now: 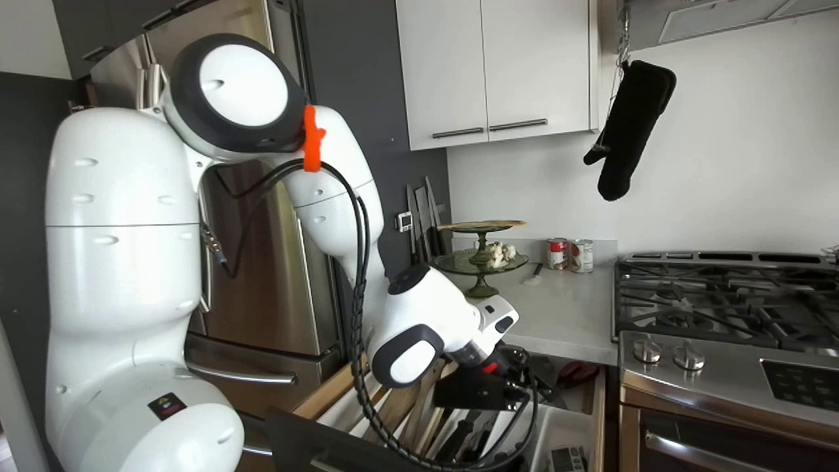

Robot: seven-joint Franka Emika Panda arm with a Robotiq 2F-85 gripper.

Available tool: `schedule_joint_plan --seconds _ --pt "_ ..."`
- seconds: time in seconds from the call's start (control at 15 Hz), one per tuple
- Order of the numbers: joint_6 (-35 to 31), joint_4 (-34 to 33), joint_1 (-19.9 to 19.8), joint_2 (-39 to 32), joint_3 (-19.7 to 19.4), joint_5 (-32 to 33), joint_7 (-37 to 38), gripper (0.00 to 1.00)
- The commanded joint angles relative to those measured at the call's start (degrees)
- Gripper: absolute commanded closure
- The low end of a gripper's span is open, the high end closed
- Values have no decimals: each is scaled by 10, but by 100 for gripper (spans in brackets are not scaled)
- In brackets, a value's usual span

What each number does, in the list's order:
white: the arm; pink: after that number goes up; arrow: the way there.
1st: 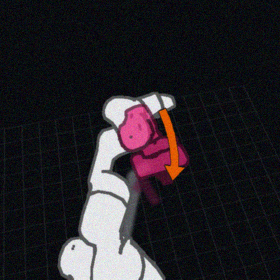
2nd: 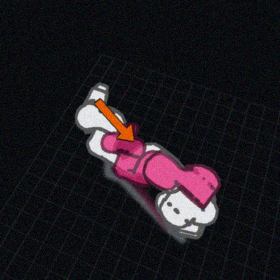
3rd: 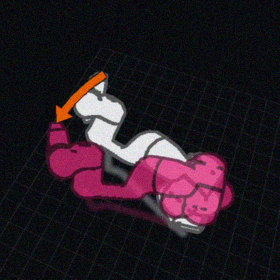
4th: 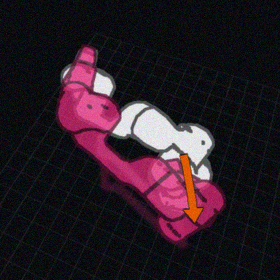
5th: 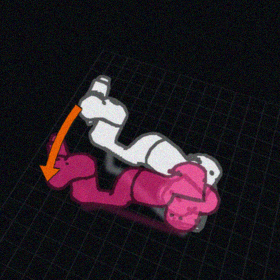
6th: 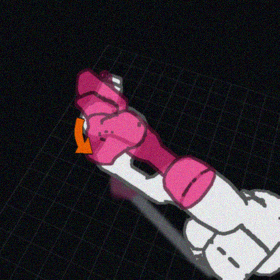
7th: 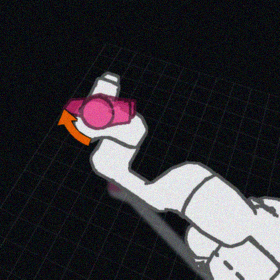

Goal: Put the scissors inside the drawer

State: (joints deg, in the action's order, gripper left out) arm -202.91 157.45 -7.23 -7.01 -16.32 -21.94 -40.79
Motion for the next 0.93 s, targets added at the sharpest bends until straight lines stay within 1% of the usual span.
schedule_joint_plan --seconds 0.0,0.07,0.13,0.2,0.27,0.33,0.4,0.47,0.53,0.6,0.67,0.73,0.8,0.87 --pt "125 1 -1 111 8 -6 -29 0" --pt "171 -3 2 137 7 -10 -40 0" --pt "202 30 -2 173 5 -8 -49 0" --pt "242 12 -32 157 19 -2 -45 1" --pt "264 8 -43 150 3 95 41 0" --pt "307 -3 -104 154 60 100 43 0" --pt "361 -12 -131 171 75 161 96 0" --pt "401 -21 -154 187 95 207 150 0" --pt "441 -35 -185 199 125 232 191 0" --pt "488 -47 -195 221 145 263 237 0" --pt "505 -59 -210 232 173 268 281 0" --pt "509 -65 -222 244 196 287 324 0" --pt "526 -75 -216 256 207 311 367 0" --pt "532 -83 -178 262 177 354 409 0"
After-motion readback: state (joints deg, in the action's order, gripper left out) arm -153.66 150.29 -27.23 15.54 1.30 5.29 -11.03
